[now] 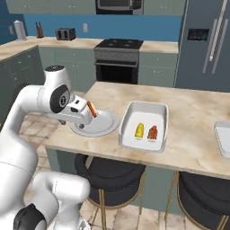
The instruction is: Place one cooked food and one vegetable from the large plate to each tupperware container.
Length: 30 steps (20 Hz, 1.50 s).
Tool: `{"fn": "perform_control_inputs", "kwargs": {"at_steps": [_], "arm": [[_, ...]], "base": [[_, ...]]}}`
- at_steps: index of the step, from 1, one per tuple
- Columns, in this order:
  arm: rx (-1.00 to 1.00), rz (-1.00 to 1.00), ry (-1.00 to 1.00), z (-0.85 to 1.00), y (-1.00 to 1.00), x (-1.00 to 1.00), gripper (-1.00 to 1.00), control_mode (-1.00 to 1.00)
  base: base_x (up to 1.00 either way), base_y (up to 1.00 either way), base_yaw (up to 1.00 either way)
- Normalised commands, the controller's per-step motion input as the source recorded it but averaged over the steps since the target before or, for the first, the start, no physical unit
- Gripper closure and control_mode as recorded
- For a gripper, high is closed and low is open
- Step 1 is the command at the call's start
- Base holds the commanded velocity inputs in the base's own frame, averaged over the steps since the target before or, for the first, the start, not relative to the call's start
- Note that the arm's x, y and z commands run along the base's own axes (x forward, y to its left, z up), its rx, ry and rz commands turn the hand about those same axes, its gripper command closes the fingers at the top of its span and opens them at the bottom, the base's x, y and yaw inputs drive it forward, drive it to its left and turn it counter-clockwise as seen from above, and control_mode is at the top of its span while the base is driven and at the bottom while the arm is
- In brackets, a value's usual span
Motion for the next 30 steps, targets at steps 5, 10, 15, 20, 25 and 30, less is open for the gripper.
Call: {"fn": "perform_control_inputs", "kwargs": {"at_steps": [5, 10, 15, 20, 25, 30], "arm": [[0.00, 0.00, 0.00, 0.00, 0.00, 0.00, -1.00, 1.00], [0.00, 0.00, 0.00, 0.00, 0.00, 0.00, -1.00, 1.00], [0.00, 0.00, 0.00, 0.00, 0.00, 0.00, -1.00, 1.00], [0.00, 0.00, 0.00, 0.00, 0.00, 0.00, -1.00, 1.00], [0.00, 0.00, 0.00, 0.00, 0.00, 0.00, -1.00, 1.00], [0.00, 0.00, 0.00, 0.00, 0.00, 0.00, -1.00, 1.00]], "base": [[0.37, 0.41, -0.01], [0.48, 0.47, -0.25], [0.47, 0.57, -0.35], [0.29, 0.44, -0.15], [0.02, 0.58, 0.02], [0.10, 0.42, 0.09]]}}
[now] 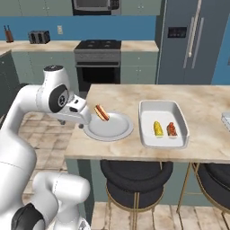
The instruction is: Place one cooked food and one vegetable from the large plate to each tupperware container.
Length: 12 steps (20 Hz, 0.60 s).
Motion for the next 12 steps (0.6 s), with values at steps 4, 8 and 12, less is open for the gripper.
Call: {"fn": "perform_control_inputs", "kwargs": {"at_steps": [4, 8, 12], "arm": [[0.00, 0.00, 0.00, 0.00, 0.00, 0.00, -1.00, 1.00], [0.00, 0.00, 0.00, 0.00, 0.00, 0.00, -1.00, 1.00], [0.00, 0.00, 0.00, 0.00, 0.00, 0.00, -1.00, -1.00]], "base": [[0.77, 0.02, 0.00], [0.63, 0.00, 0.00], [0.14, 0.00, 0.00]]}}
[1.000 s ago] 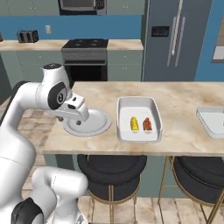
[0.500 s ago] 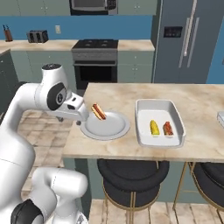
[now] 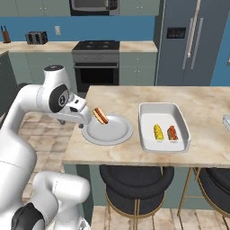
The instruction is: Place one cooked food and one vegetable from the large plate to each tupperware container.
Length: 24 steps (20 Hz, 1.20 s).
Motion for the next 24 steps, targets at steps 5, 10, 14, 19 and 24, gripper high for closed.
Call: {"fn": "perform_control_inputs", "kwargs": {"at_steps": [5, 10, 14, 19, 24], "arm": [[0.00, 0.08, -0.09, -0.03, 0.00, 0.30, -1.00, -1.00], [0.00, 0.20, -0.05, -0.09, -0.06, 1.00, -1.00, -1.00], [0.00, 0.07, -0.08, -0.18, -0.03, 0.98, -1.00, -1.00], [-0.01, 0.02, -0.10, -0.31, 0.00, 0.85, -1.00, -1.00], [-0.07, 0.00, 0.00, -0.41, 0.00, 0.72, -1.00, -1.00]], "base": [[0.00, 0.00, 0.00], [0.00, 0.00, 0.00], [0.00, 0.00, 0.00], [0.00, 0.00, 0.00], [0.00, 0.00, 0.00]]}}
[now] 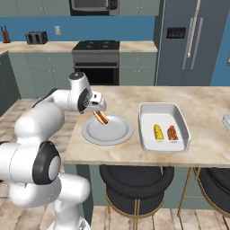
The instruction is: Place one cooked food and one vegetable from the large plate to each tupperware container.
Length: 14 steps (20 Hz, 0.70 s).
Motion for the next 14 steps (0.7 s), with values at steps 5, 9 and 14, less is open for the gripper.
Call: {"fn": "perform_control_inputs", "kwargs": {"at_steps": [5, 9, 14], "arm": [[-0.06, 0.00, 0.01, -0.13, -0.02, 0.32, -1.00, -1.00], [0.00, 0.05, 0.00, -0.06, -0.03, 0.18, -1.00, -1.00], [0.00, 0.12, 0.00, -0.52, -0.22, 0.57, -1.00, -1.00]], "base": [[0.00, 0.00, 0.00], [0.00, 0.00, 0.00], [0.00, 0.00, 0.00]]}}
